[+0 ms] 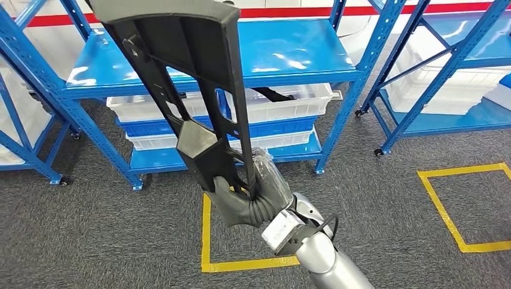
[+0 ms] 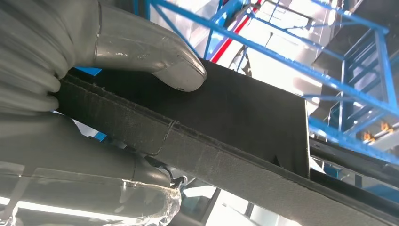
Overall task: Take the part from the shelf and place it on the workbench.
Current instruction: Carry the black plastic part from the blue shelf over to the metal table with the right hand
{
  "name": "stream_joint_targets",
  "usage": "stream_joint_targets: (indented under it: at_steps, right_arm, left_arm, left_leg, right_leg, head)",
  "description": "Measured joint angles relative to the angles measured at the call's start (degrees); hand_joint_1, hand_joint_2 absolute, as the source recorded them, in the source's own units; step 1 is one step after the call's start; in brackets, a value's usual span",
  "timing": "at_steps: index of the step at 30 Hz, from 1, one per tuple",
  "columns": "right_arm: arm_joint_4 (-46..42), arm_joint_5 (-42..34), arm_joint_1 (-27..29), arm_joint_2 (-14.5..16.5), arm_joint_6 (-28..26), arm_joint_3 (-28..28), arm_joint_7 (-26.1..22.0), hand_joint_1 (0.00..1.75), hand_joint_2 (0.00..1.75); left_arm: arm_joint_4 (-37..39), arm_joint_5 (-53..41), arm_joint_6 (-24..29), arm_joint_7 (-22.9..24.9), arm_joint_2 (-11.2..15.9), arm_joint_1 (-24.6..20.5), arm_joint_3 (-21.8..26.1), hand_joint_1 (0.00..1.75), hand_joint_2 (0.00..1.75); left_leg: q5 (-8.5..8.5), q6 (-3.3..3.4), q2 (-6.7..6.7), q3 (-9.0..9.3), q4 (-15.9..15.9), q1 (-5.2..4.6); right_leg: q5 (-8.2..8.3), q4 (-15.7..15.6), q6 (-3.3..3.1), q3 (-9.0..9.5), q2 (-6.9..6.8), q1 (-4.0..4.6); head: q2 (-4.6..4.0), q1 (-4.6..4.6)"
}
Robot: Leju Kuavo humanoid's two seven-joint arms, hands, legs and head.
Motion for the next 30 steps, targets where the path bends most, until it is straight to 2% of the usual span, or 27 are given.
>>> stream_joint_targets:
  at_steps: [2, 3, 4, 5, 6, 7, 9, 10, 12, 14, 15, 17, 18, 19, 20, 21, 23, 25, 26, 28, 30]
  right_arm:
    - [0.0, 0.0, 0.6, -0.4, 0.0, 0.0, -0.2, 1.75, 1.75]
    - [0.0, 0.1, 0.9, -0.6, 0.0, 0.0, -0.2, 1.75, 1.75]
    - [0.1, 0.1, 1.2, -0.7, 0.0, 0.0, -0.2, 1.75, 1.75]
    - [0.1, 0.1, 1.4, -0.9, 0.0, 0.0, -0.2, 1.75, 1.75]
    - [0.2, 0.2, 1.5, -0.9, 0.0, 0.0, -0.2, 1.75, 1.75]
    - [0.2, 0.2, 1.5, -1.0, 0.0, 0.0, -0.2, 1.75, 1.75]
    - [0.2, 0.2, 1.5, -1.0, 0.0, 0.0, -0.3, 1.75, 1.75]
    - [0.2, 0.2, 1.5, -1.0, 0.0, 0.0, -0.3, 1.75, 1.75]
    - [0.2, 0.3, 1.5, -1.0, 0.0, 0.0, -0.3, 1.75, 1.75]
    - [0.2, 0.3, 1.5, -0.9, 0.0, 0.0, -0.3, 1.75, 1.75]
    - [0.2, 0.3, 1.5, -0.8, 0.0, 0.0, -0.3, 1.75, 1.75]
    - [0.2, 0.3, 1.8, -0.9, -0.1, 0.0, -0.4, 1.75, 1.75]
    - [0.2, 0.3, 2.0, -1.0, -0.1, 0.0, -0.4, 1.75, 1.75]
    - [0.2, 0.3, 2.2, -1.0, -0.1, 0.0, -0.5, 1.75, 1.75]
    - [0.2, 0.3, 2.5, -1.1, -0.2, 0.0, -0.5, 1.75, 1.75]
    - [0.2, 0.3, 2.7, -1.2, -0.2, 0.0, -0.6, 1.75, 1.75]
    - [0.2, 0.4, 3.1, -1.2, -0.3, 0.0, -0.8, 1.75, 1.75]
    - [0.0, 0.7, 3.3, -1.3, -0.5, -0.1, -0.9, 1.75, 1.75]
    - [-0.1, 0.8, 3.4, -1.3, -0.6, -0.1, -1.0, 1.75, 1.75]
    - [-0.1, 0.9, 3.5, -1.4, -0.6, -0.1, -1.1, 1.75, 1.75]
    - [-0.2, 1.0, 3.5, -1.5, -0.7, -0.2, -1.2, 1.75, 1.75]
  left_arm:
    - [0.0, 0.0, -0.1, 0.0, 0.1, 0.0, 0.0, 0.0, 1.75]
    - [0.0, -0.1, -0.1, 0.0, 0.1, 0.0, 0.0, 0.0, 1.75]
    - [0.0, -0.1, -0.2, 0.0, 0.1, 0.1, 0.0, 0.0, 1.75]
    - [0.0, -0.1, -0.3, 0.0, 0.1, 0.1, 0.0, 0.0, 1.75]
    - [0.0, -0.1, -0.3, 0.0, 0.1, 0.2, 0.0, 0.0, 1.75]
    - [0.0, -0.1, -0.3, 0.0, 0.1, 0.2, 0.0, 0.0, 1.75]
    - [0.0, -0.1, -0.3, 0.0, 0.1, 0.2, 0.0, 0.0, 1.75]
    - [0.0, -0.1, -0.4, 0.0, 0.1, 0.1, 0.0, 0.0, 1.75]
    - [0.0, -0.2, -0.4, 0.0, 0.1, 0.3, 0.0, 0.0, 1.75]
    - [0.0, -0.3, -0.5, 0.0, 0.2, 0.5, 0.0, 0.0, 1.75]
    - [0.0, -0.4, -0.6, 0.0, 0.2, 0.5, 0.0, 0.0, 1.75]
    - [0.0, -0.6, -0.8, 0.0, 0.1, 0.5, 0.0, 0.0, 1.75]
    - [0.0, -0.7, -1.0, 0.0, 0.1, 0.5, 0.0, 0.0, 1.75]
    - [0.0, -0.8, -1.1, 0.0, 0.1, 0.5, 0.0, 0.0, 1.75]
    - [0.0, -0.8, -1.2, 0.0, 0.1, 0.6, 0.0, 0.0, 1.75]
    - [0.0, -0.9, -1.3, 0.0, 0.2, 0.6, 0.0, 0.0, 1.75]
    - [0.0, -1.0, -1.3, 0.0, 0.3, 0.5, 0.0, 0.0, 1.75]
    - [0.0, -1.1, -1.3, 0.0, 0.3, 0.3, 0.0, 0.0, 1.75]
    - [0.0, -1.2, -1.3, 0.0, 0.3, 0.2, 0.0, 0.0, 1.75]
    - [0.0, -1.7, -1.3, 0.0, 0.3, 0.3, -0.1, 0.0, 1.75]
    - [0.0, -2.1, -1.3, 0.0, 0.2, 0.4, -0.1, 0.0, 1.75]
  left_leg:
    - [0.53, 0.65, -0.8, -0.53, -0.1, 0.02]
    - [0.75, 0.75, -1.27, -0.83, -0.1, -0.01]
    - [0.97, 0.76, -1.76, -1.09, -0.1, -0.03]
    - [1.21, 0.67, -2.29, -1.32, -0.1, -0.04]
    - [1.42, 0.53, -2.84, -1.47, 0.0, -0.04]
    - [1.62, 0.34, -3.38, -1.58, 0.0, -0.03]
    - [1.99, -0.17, -4.42, -1.92, 0.2, -0.24]
    - [2.2, -0.49, -4.84, -2.12, 0.3, -0.28]
    - [2.69, -1.25, -5.63, -2.47, 0.2, -0.16]
    - [2.14, -1.86, -4.97, -3.08, 1.0, 0.06]
    - [0.9, -2.09, -4.08, -3.82, 2.6, 0.15]
    - [-3.09, -2.55, -2.27, -6.46, 9.1, 0.4]
    - [-4.78, -2.82, -1.92, -7.89, 12.7, 0.56]
    - [-5.64, -3.05, -1.74, -8.77, 15.2, 0.71]
    - [-5.49, -3.23, -1.54, -8.71, 15.8, 0.85]
    - [-4.43, -3.36, -1.19, -7.59, 14.2, 1.0]
    - [-1.63, -3.51, 0.84, -3.39, 7.2, 1.1]
    - [-0.36, -2.97, 2.5, -0.82, 2.2, 0.81]
    - [-0.42, -2.52, 2.59, -0.69, 1.5, 0.52]
    - [-0.03, -1.4, 1.48, -1.01, 1.2, 0.27]
    - [0.51, -0.35, 0.51, -1.13, 0.8, 0.24]
  right_leg:
    - [-3.53, 7.2, -0.39, -3.14, 1.44, -0.15]
    - [-4.88, 10.8, -0.44, -4.61, 1.69, -0.18]
    - [-5.46, 12.8, -0.28, -5.34, 1.79, -0.21]
    - [-5.13, 12.6, 0.07, -4.98, 1.88, -0.22]
    - [-3.97, 10.1, 0.5, -3.42, 2.08, -0.27]
    - [-2.44, 6.0, 0.88, -1.12, 2.73, -0.37]
    - [-0.24, -1.5, 1.09, 2.67, 4.62, -0.56]
    - [0.18, -3.3, 0.93, 3.4, 5.26, -0.58]
    - [0.53, -3.8, 0.3, 3.5, 4.93, -0.48]
    - [1.11, -4.0, -0.47, 3.64, 4.02, -0.77]
    - [1.42, -4.1, -0.89, 3.67, 3.51, -0.98]
    - [1.69, -4.1, -1.35, 3.42, 2.45, -0.92]
    - [1.74, -4.0, -1.45, 3.29, 1.83, -0.84]
    - [1.75, -3.9, -1.45, 3.18, 1.2, -0.77]
    - [1.74, -3.9, -1.44, 3.11, 0.59, -0.75]
    - [1.72, -3.8, -1.42, 3.08, 0.01, -0.77]
    - [1.61, -3.7, -1.2, 3.08, -0.95, -0.67]
    - [1.44, -3.5, -0.68, 2.91, -1.8, -0.19]
    - [1.45, -3.5, -0.37, 2.81, -2.28, 0.02]
    - [1.34, -3.4, 0.35, 2.61, -3.05, 0.11]
    - [-0.12, -1.5, 0.65, 1.71, -1.71, -0.12]
  head:
    - [-0.01, 0.03]
    - [-0.01, 0.02]
    - [-0.01, 0.02]
    - [-0.01, 0.02]
    - [-0.01, 0.02]
    - [0.0, 0.02]
    - [-0.01, -0.02]
    - [0.0, -0.05]
    - [-0.01, -0.12]
    - [-0.01, -0.15]
    - [-0.01, -0.2]
    - [-0.02, -0.27]
    - [-0.02, -0.27]
    - [-0.02, -0.27]
    - [-0.02, -0.27]
    - [-0.02, -0.27]
    - [-0.02, -0.27]
    - [-0.01, -0.22]
    - [-0.01, -0.18]
    - [-0.01, -0.11]
    - [0.0, -0.1]
